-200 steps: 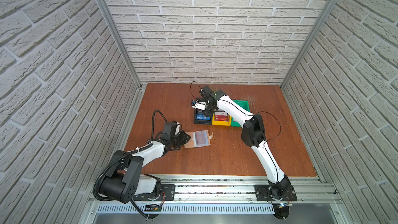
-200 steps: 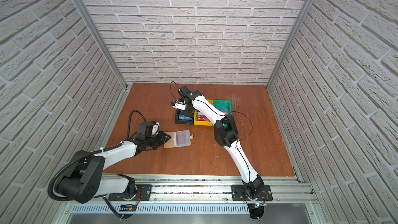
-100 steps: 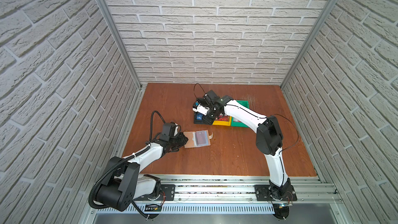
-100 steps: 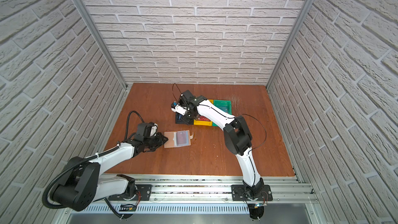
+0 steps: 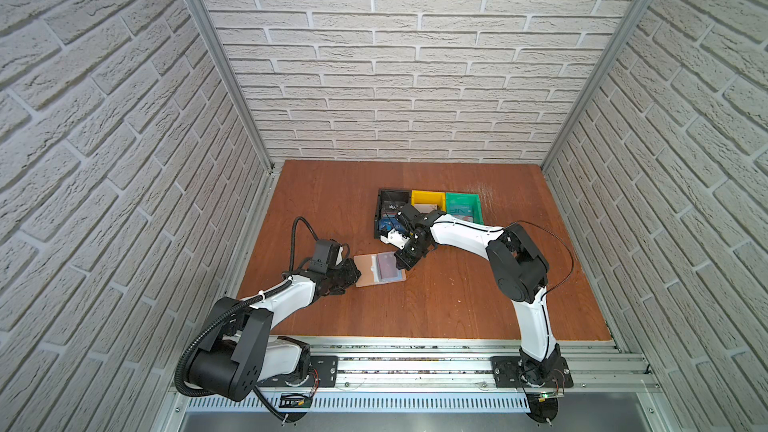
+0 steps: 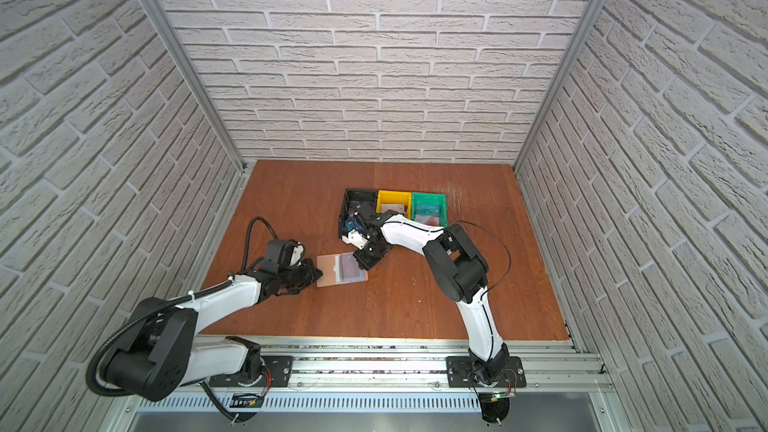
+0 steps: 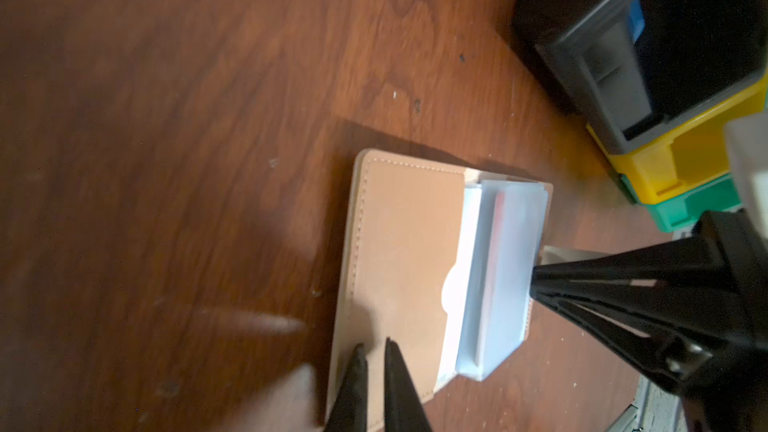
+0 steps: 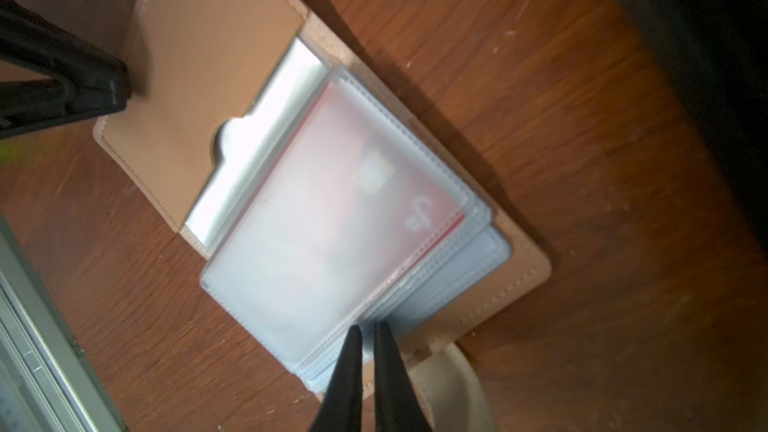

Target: Take the credit cards out of the card holder

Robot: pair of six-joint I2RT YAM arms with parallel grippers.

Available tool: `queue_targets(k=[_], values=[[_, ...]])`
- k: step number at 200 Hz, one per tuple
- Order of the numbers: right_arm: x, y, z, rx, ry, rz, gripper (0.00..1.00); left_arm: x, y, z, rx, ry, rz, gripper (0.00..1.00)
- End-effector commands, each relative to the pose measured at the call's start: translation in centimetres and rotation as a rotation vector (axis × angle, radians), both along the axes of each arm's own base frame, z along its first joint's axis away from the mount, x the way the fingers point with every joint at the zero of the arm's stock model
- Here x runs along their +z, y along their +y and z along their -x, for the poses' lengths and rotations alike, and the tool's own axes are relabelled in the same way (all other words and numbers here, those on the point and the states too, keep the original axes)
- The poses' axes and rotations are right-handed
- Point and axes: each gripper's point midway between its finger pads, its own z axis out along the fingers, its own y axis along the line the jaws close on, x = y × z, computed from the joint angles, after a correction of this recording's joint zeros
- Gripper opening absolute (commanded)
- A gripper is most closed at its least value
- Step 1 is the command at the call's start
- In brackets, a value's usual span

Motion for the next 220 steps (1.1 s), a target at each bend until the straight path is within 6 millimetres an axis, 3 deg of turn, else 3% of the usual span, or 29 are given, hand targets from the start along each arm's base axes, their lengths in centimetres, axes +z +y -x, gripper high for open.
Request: queue_targets(k=[1, 62, 127, 152, 176, 220], values=[[0.0, 0.4, -1.0, -0.021, -0.027, -0.008, 0.11, -0.6, 0.7, 0.6, 0.012, 0.012, -0.021, 0.12], [-1.8, 1.1, -0.6, -0.025, 0.022, -0.012, 0.08, -1.1, 0.6, 0.5, 0.012, 0.016, -0.014, 0.13], [-1.2, 1.6, -0.3, -0.013, 0.017, -0.028, 0.08, -1.3, 0.3, 0.4, 0.011, 0.016, 0.002, 0.13], [-0.2, 2.1, -0.3, -0.008, 0.002, -0.045, 0.08, 0.5, -0.3, -0.3, 0.001, -0.022, 0.043, 0.14], [0.7, 2.8, -0.3, 0.006, -0.013, -0.051, 0.08, 3.9, -0.8, -1.3, -0.005, -0.095, 0.079, 0.15], [1.1, 3.8, 0.0, 0.016, -0.015, -0.057, 0.08, 8.0, -0.3, -1.5, -0.005, -0.16, 0.073, 0.16]])
